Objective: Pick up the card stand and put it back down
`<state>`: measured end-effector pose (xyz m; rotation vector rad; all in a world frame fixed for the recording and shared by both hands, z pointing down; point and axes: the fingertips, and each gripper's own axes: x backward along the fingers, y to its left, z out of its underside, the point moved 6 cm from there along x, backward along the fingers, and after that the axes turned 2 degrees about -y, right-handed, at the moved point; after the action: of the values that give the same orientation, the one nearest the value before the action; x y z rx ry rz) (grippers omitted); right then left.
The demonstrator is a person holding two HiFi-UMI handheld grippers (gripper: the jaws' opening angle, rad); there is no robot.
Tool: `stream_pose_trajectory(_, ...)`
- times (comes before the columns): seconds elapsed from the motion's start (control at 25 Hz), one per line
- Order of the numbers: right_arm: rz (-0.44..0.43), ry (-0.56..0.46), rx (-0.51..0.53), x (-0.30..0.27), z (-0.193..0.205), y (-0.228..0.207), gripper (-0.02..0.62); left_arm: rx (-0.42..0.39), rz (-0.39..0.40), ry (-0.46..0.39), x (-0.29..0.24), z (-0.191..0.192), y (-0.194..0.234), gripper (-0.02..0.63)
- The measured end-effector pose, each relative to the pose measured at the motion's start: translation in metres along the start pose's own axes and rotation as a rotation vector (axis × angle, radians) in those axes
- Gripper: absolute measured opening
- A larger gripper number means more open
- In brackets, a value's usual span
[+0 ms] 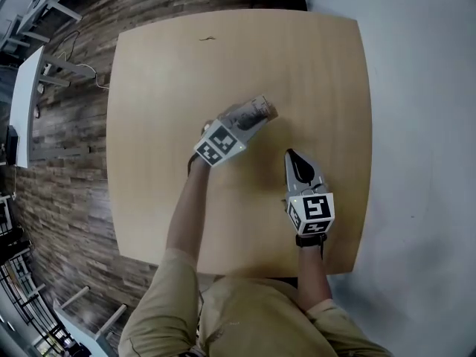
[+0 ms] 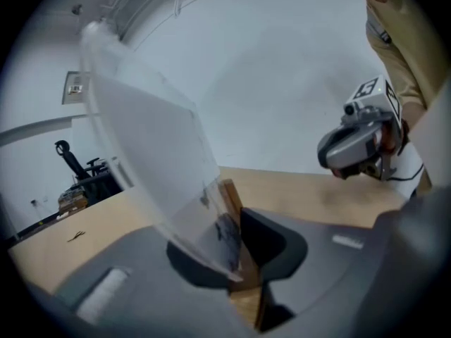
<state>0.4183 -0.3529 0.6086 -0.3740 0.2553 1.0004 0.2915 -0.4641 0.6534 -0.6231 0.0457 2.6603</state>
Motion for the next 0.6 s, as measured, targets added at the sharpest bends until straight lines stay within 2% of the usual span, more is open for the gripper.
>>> stream_pose_trajectory(0.16,-0.012,0.021,0.016,-0.002,0.01,-0.01,0.006,-0.079,0.091,0.053,-0.03,0.017,0.013,0.054)
stream_pose_trajectory(0.36,0.009,0.07,0.017,0.01,0.022,-0.016,0.006,-0.157,0.19,0.079,-0.047,0.017,0.007,0.052)
stream_pose_trajectory(0.6,-0.001,0.047,0.032,0.01,0.026,-0.027,0.006,-0.259,0.299,0.102,-0.064,0.014,-0.006,0.052)
